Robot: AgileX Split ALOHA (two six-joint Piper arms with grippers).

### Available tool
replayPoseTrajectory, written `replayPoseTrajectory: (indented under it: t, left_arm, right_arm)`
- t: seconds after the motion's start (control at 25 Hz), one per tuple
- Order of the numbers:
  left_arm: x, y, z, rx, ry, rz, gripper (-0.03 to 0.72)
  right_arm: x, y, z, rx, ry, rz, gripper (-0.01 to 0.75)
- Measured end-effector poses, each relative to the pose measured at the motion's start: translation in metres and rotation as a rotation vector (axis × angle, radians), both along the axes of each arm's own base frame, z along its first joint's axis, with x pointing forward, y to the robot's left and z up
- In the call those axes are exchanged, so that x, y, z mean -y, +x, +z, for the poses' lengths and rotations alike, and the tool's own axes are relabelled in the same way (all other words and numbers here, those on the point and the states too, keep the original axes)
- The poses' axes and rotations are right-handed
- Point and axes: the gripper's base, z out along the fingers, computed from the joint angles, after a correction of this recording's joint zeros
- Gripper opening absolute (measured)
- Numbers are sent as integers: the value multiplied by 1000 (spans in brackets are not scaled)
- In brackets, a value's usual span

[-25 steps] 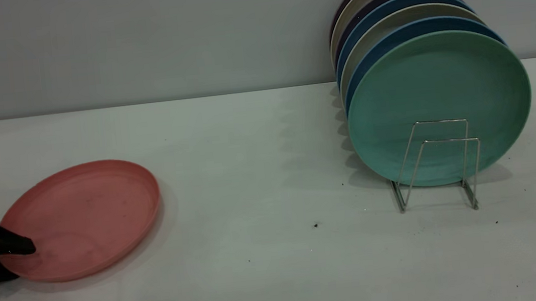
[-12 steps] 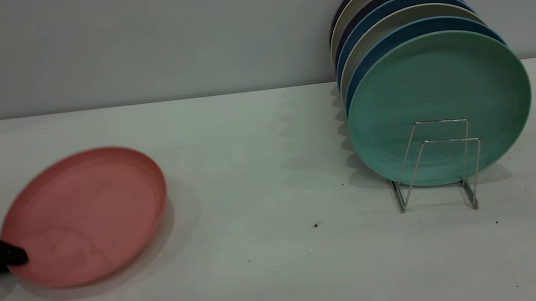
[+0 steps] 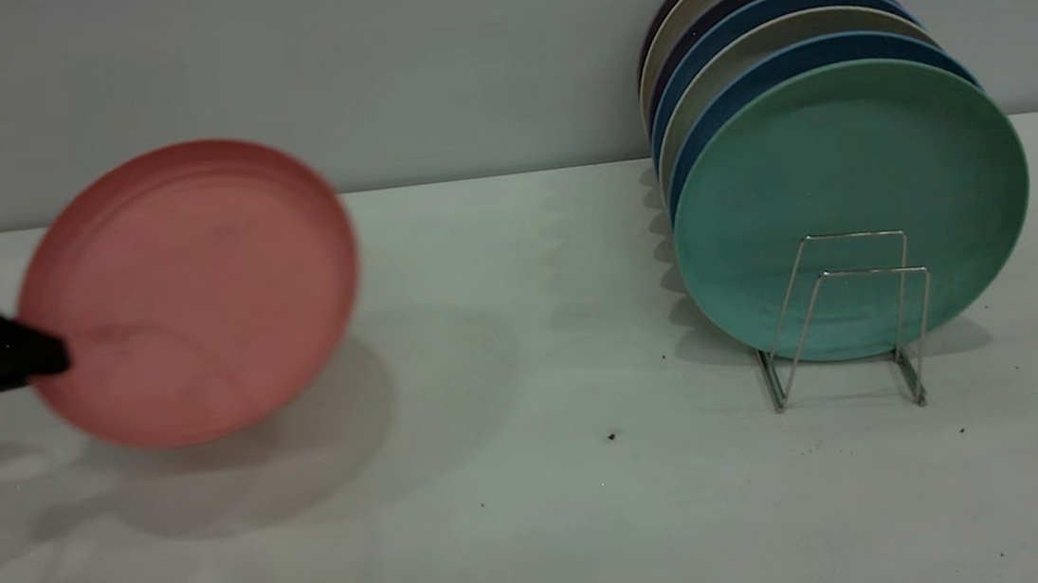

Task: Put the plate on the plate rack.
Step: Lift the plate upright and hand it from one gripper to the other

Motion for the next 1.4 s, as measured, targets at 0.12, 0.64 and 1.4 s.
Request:
replayPoseTrajectory:
  t: [0.12,0.64,1.4]
  left_arm:
    - [23,3,6,19,7,-78,14]
    - [90,1,13,36,4,-279,14]
    - [161,-15,16,14,-55,-471,14]
  right_arm:
    - [-3,11,-8,-14,27,27,383]
    - [-13,62,-54,-61,166,57,383]
    - [-16,121,-115,-162,188,45,383]
